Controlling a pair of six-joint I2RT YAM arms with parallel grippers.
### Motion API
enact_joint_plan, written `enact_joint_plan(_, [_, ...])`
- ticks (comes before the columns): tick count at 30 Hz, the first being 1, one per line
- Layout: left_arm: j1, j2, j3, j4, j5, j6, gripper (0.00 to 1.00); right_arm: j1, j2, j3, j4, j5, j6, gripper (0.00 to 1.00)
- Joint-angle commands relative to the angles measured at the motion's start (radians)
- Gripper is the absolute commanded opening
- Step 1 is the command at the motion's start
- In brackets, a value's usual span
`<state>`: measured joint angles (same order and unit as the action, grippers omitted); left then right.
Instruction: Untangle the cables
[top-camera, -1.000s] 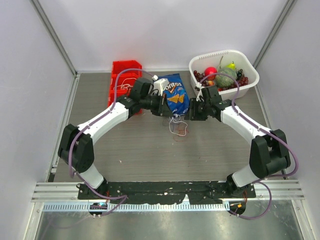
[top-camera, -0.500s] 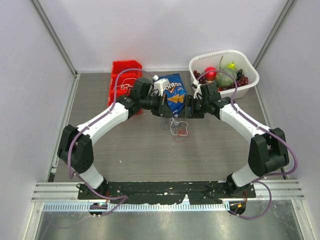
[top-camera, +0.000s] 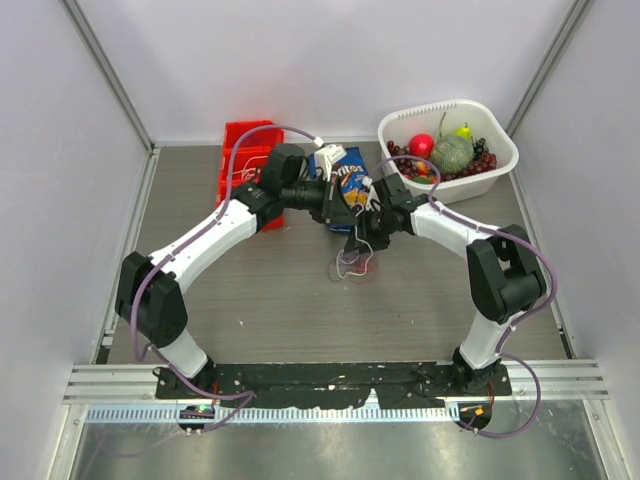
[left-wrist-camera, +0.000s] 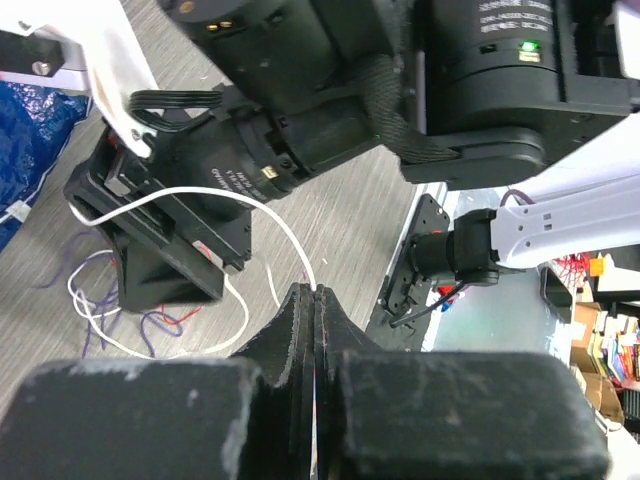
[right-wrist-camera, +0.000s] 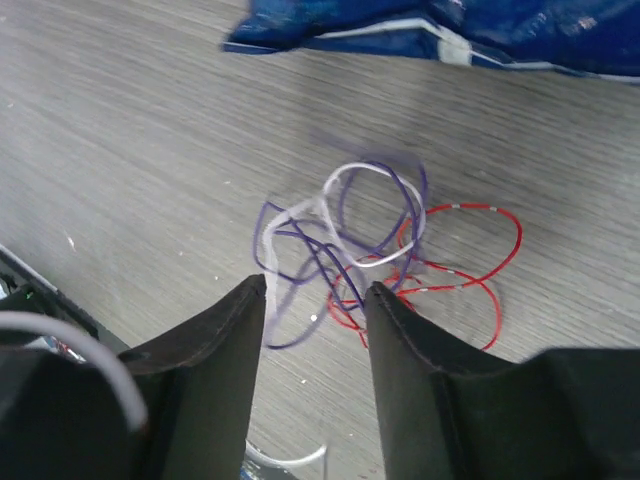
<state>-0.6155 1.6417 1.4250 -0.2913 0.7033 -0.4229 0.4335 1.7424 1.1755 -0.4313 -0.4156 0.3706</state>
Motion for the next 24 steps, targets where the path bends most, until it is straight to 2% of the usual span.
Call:
enact_joint_plan(1, [-0.010,-0.042,0.045,0.035,0.033,-0.020,0.00,-0.012,0.029,0.084,-0.056,0.122,0.028,0.38])
enact_joint_plan(3, [-0.010,-0.066,0.058,0.011,-0.010,0.001,0.00,-0.022,0.051,0.087,-0.092,0.165,0.036,0.24])
enact_joint_plan(4, [-0.009,-0.080,0.071,-0.008,-0.039,0.018,0.00,-0.025,0.054,0.082,-0.110,0.191,0.036,0.21])
enact_joint_plan(8, [-0.009,-0.146,0.114,-0.069,-0.218,0.107,0.00,-0.039,0.040,0.038,-0.133,0.236,0.033,0.20])
enact_joint_plan(12, [-0.010,-0.232,0.107,-0.031,-0.410,0.153,0.00,-0.044,0.023,0.009,-0.159,0.282,0.011,0.22])
enact_joint_plan(17, [-0.010,-0.301,0.146,0.024,-0.544,0.165,0.00,-0.056,0.006,-0.014,-0.175,0.310,-0.004,0.23])
enact_joint_plan(21, [-0.010,-0.313,0.250,0.034,-0.611,0.174,0.00,-0.055,-0.030,-0.020,-0.141,0.236,-0.025,0.31])
enact_joint_plan(24, [-0.009,-0.301,0.375,0.040,-0.659,0.150,0.00,-0.056,-0.056,-0.031,-0.107,0.176,-0.035,0.42])
